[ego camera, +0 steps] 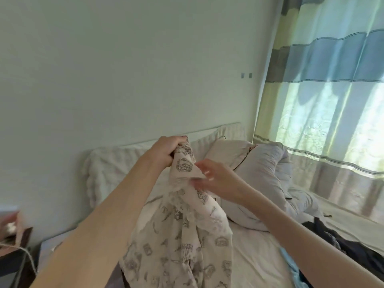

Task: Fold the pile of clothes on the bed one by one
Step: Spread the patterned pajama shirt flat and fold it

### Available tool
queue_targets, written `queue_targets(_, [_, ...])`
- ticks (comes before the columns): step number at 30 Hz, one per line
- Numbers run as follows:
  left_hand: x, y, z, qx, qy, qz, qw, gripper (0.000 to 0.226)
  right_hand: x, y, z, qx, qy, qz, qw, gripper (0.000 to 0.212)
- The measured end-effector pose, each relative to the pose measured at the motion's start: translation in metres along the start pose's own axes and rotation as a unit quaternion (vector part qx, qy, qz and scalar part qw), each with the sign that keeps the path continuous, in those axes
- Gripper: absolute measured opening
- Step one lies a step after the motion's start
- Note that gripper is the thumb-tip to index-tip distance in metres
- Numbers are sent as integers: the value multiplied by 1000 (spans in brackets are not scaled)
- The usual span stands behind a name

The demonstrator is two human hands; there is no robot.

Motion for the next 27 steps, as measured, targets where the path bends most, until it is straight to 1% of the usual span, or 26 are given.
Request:
queue_targets(1, [2,0,-3,-13,10,-6,1000,7,2,1,5,7,-46,3,999,9])
queue_targets(2, [3,1,-4,-25,25,-13,999,9,4,0,10,49,-80,-3,996,11])
queue_targets(3, [2,3,-4,-36,42,-25,998,14,7,-2,16,130,-99,-36,986,14])
queue_targets(4, [1,6,-3,-44,59,-38,997,19,9,-3,20,240,-96,-80,963,14])
queue_targets(5, [-2,12,-1,-38,75,-51,995,24,12,-2,24,340,-83,-129,928,14])
queue_targets(6, [-7,20,-1,-18,89,-63,994,30,16,0,28,405,-70,-163,897,15])
queue_targets(7, [-11,30,-2,6,102,-72,992,39,21,2,33,420,-62,-182,887,16])
queue_targets(9, [-20,52,-9,28,115,-82,990,54,32,5,47,368,-100,-198,903,12])
queue_targets(10, [-24,60,-12,45,97,-93,990,57,37,6,52,331,-130,-201,913,7])
queue_targets(11, [-28,66,-14,69,62,-103,990,63,41,6,54,306,-154,-206,917,6])
queue_targets(13, [-36,72,-14,104,-1,-115,988,75,48,1,52,277,-181,-219,918,11])
queue_targets(14, [-39,72,-14,116,-9,-123,986,76,51,-3,48,271,-183,-223,918,12])
queue_targets(16, [-42,72,-18,161,0,-132,978,73,56,-13,38,255,-177,-226,923,10])
queue_targets(17, [-41,74,-21,200,0,-127,972,67,56,-16,35,244,-174,-226,927,9])
queue_targets(19, [-37,81,-25,290,-31,-119,949,48,57,-20,32,233,-175,-222,930,10])
queue_targets(21, [-35,91,-28,341,-76,-111,930,41,57,-21,36,239,-189,-219,927,12])
queue_targets(22, [-37,94,-31,343,-90,-107,929,46,57,-20,40,249,-203,-215,922,13])
queue_targets(25, [-40,94,-47,313,-130,-119,933,77,57,-14,53,286,-244,-201,905,13])
queue_targets(26, [-40,90,-54,308,-145,-131,931,81,58,-12,54,296,-247,-193,902,12])
queue_targets(27, [-39,86,-61,307,-151,-139,929,78,58,-9,54,306,-243,-187,902,11])
Point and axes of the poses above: each hand's wrist, its own x-axis towards the middle knuckle, its own z-axis out of the back of the hand, y = z × x, the point moved 4 cm from there along x, towards the middle knuckle, and after that the axes turned 15 degrees about x, right-handed, at the moved point
